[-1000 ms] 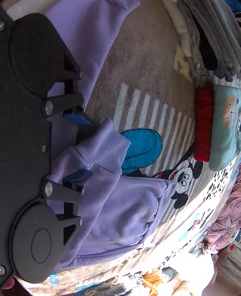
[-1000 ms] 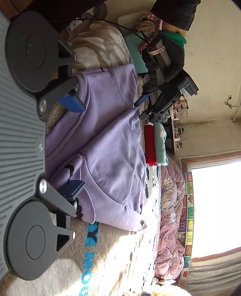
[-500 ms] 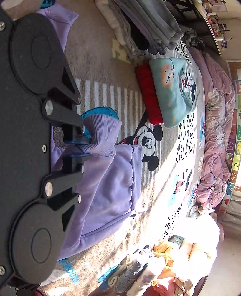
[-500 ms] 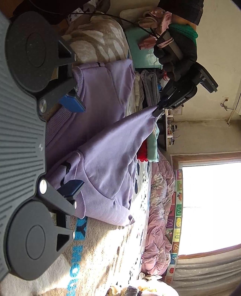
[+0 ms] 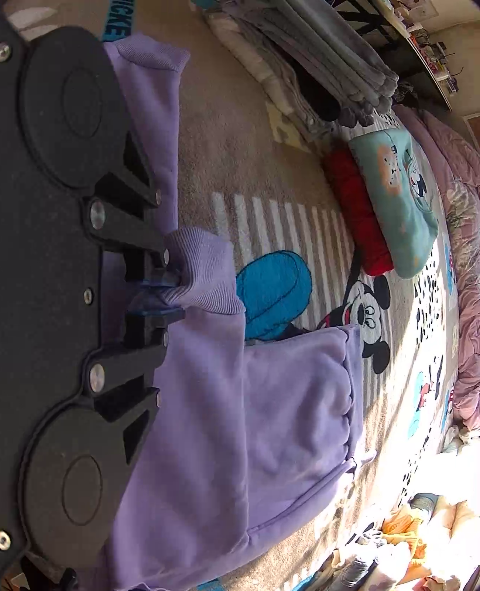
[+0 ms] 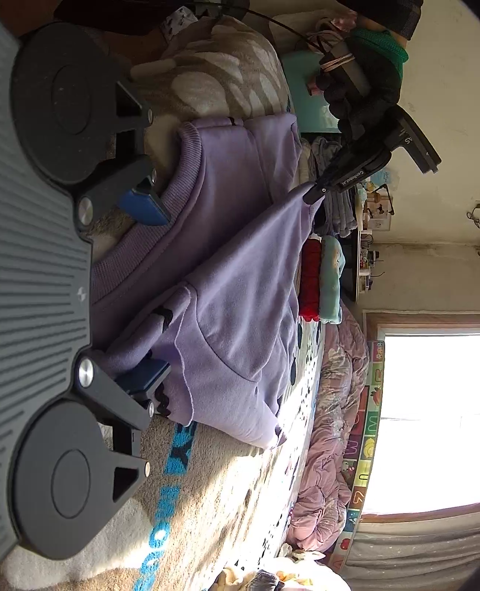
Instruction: Fold clothes
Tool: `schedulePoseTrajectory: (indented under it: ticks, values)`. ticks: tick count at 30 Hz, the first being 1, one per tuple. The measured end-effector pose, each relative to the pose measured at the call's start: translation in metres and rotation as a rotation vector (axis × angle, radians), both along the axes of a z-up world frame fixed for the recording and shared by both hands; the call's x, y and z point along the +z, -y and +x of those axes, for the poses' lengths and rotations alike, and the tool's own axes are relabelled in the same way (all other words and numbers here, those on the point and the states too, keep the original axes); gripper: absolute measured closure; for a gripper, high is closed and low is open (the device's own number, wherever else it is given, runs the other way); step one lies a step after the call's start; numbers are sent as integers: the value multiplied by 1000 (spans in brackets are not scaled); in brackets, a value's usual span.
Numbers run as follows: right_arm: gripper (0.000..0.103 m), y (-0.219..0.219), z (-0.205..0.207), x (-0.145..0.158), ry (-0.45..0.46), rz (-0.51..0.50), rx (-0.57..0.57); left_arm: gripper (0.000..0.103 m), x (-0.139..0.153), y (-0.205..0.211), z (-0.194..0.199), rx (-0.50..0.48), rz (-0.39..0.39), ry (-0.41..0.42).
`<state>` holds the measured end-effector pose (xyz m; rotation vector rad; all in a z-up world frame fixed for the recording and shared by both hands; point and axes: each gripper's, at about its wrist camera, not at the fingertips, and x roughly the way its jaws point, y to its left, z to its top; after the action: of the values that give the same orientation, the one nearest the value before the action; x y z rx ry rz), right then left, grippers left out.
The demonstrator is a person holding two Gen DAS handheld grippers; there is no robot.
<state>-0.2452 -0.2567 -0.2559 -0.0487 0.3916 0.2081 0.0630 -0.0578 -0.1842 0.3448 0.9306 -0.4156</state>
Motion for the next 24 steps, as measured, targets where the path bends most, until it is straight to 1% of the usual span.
schedulePoseTrajectory:
  ticks: [1,2,3,5,6,7,8,9,10,12,13,14,16,17,19,22,23,24]
  values:
    - [27,-1,-3,2,15,-10,5,78,1,1,0,-5,35,11]
    - [27,-3,-6,4,26,-18,13,74,6,2,1,0,52,35]
    - [27,-4,-9,5,37,-27,21,70,16,4,1,5,42,62]
    - [24,-5,-2,-5,-55,-13,68,70,37,10,2,12,11,116]
    - [20,-10,-2,-8,-50,-51,83,71,47,19,0,-8,-3,145]
    - [20,-13,-2,-8,-44,-75,88,71,55,33,-2,-58,-20,155]
    - [20,-16,-2,-7,-44,-92,90,71,62,48,-5,-110,-20,165]
    - [21,-14,-2,-4,-42,-72,87,71,67,66,-9,-151,-6,192]
    - [25,-11,-3,-1,-43,-52,81,71,71,83,-14,-191,-7,206]
    - [29,-6,-8,7,-14,-35,68,71,75,116,-24,-281,-54,191]
    - [29,-4,-10,12,12,-28,60,74,75,131,-29,-323,-76,184]
    - [29,-3,-10,13,32,-23,48,75,71,149,-34,-366,-89,165]
    - [29,0,-8,14,69,-16,21,83,58,185,-44,-451,-101,124]
    - [29,1,-7,15,88,-13,8,83,49,204,-49,-490,-98,103]
    - [29,5,1,10,65,7,-3,83,31,229,-56,-536,-87,73]
    - [27,7,12,-2,-8,26,4,83,0,257,-55,-558,-41,29]
    - [27,7,16,-6,-36,30,10,83,-13,264,-53,-557,1,12]
    - [24,5,17,-7,-42,17,17,84,-28,271,-51,-555,52,-7]
